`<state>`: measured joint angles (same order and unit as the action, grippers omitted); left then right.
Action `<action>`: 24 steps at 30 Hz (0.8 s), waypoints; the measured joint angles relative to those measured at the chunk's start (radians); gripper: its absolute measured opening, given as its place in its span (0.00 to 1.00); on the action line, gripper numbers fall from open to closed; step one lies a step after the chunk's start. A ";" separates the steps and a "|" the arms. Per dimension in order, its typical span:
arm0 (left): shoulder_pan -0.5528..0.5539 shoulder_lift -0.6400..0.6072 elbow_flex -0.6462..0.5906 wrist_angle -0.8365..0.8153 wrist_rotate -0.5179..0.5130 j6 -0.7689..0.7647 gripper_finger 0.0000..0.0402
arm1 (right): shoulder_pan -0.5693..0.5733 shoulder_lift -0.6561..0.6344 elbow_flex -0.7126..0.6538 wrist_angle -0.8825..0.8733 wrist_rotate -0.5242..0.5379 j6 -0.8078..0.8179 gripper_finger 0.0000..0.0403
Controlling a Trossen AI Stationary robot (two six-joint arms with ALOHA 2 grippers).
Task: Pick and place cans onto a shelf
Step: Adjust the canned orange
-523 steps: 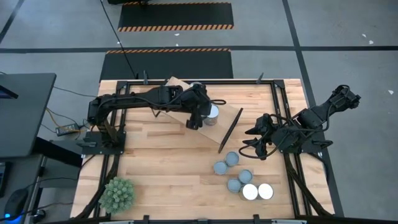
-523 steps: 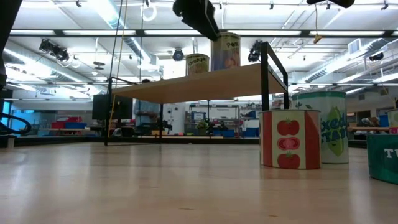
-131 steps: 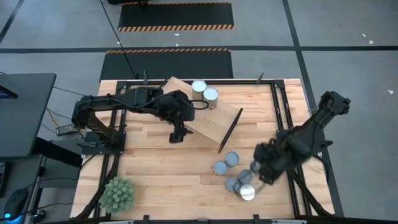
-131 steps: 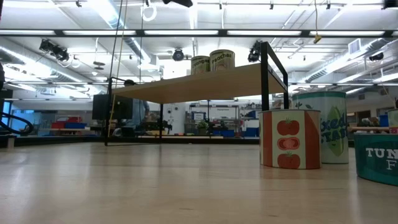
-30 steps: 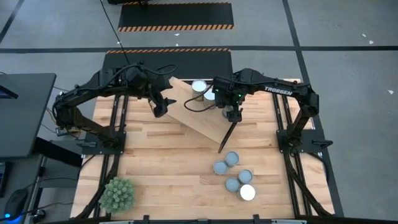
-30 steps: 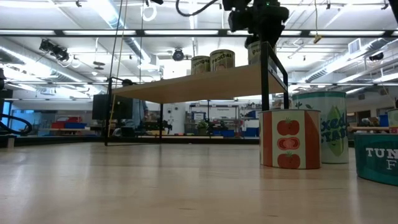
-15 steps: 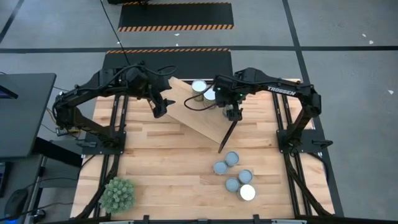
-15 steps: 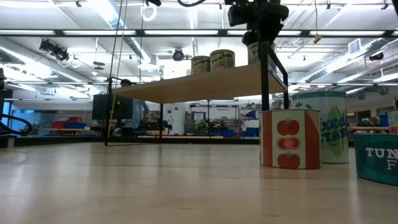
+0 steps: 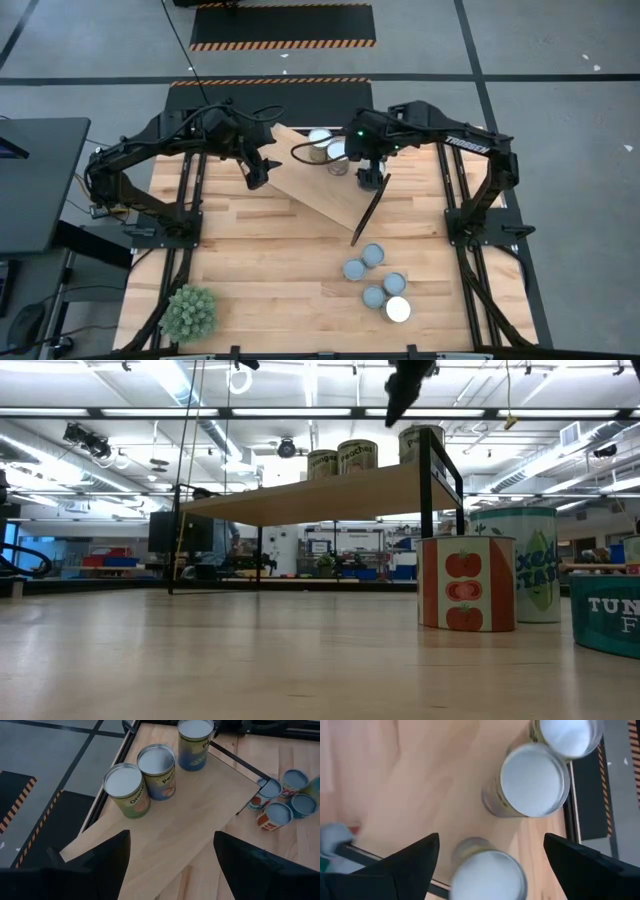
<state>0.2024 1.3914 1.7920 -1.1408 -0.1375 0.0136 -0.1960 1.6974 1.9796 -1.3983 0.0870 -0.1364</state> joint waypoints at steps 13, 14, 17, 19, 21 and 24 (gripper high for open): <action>0.000 0.000 0.000 -0.027 0.003 -0.001 0.72 | 0.270 0.000 0.036 0.065 0.018 0.248 0.91; 0.000 0.000 0.000 -0.036 0.003 -0.001 0.72 | 0.291 0.000 0.036 0.064 0.018 0.283 0.91; 0.000 0.000 0.000 -0.056 0.003 -0.001 0.72 | 0.351 0.000 0.025 0.070 0.022 0.384 0.91; 0.000 0.000 0.000 -0.057 0.003 -0.001 0.72 | 0.390 0.003 0.005 0.076 0.042 0.462 0.91; 0.000 0.000 0.000 -0.056 0.003 -0.003 0.72 | 0.430 0.004 -0.019 0.075 0.075 0.547 0.91; 0.000 0.000 0.000 -0.055 0.003 -0.008 0.72 | 0.495 0.003 -0.066 0.077 0.105 0.666 0.91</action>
<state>0.2024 1.3918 1.7920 -1.1957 -0.1345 0.0058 0.2992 1.7008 1.9139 -1.3216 0.1922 0.5293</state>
